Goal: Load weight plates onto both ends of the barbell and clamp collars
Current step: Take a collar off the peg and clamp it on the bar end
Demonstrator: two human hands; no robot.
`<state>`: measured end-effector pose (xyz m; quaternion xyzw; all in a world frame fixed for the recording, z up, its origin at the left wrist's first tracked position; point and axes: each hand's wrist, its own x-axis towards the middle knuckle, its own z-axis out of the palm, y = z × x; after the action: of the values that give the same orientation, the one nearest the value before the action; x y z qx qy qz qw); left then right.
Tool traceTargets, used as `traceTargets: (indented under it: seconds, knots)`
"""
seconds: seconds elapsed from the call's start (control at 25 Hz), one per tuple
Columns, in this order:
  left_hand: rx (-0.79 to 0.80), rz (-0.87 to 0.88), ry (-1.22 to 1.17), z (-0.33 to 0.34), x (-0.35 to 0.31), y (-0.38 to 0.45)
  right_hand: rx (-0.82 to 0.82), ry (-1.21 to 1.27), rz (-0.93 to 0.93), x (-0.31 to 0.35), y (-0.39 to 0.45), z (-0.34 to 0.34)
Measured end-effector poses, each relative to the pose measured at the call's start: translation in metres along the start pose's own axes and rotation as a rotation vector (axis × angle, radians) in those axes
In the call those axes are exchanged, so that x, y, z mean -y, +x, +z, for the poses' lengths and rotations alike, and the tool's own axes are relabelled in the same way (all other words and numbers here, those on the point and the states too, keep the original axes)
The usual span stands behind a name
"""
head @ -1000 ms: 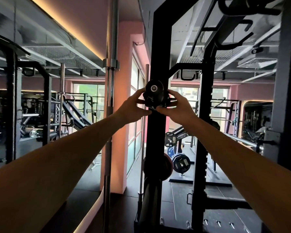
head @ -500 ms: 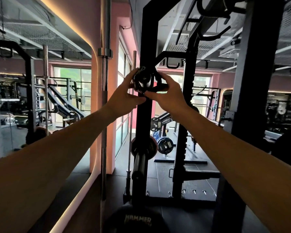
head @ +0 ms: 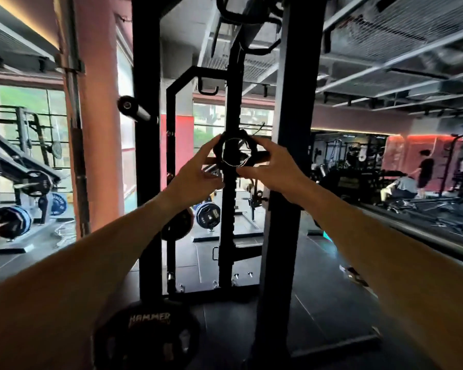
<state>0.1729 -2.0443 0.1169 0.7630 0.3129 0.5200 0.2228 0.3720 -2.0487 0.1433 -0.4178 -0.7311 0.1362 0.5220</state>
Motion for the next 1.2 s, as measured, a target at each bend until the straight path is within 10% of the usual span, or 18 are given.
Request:
traceTargets:
  seconds: [0.48,1.2]
  knots:
    - [0.12,-0.004,-0.245,0.356,-0.082,0.013,0.01,-0.217,0.231,-0.115,-0.143,-0.328]
    - [-0.051,-0.148,-0.062,0.466,-0.063,-0.024,0.133,-0.129,0.331,-0.223,-0.215,-0.381]
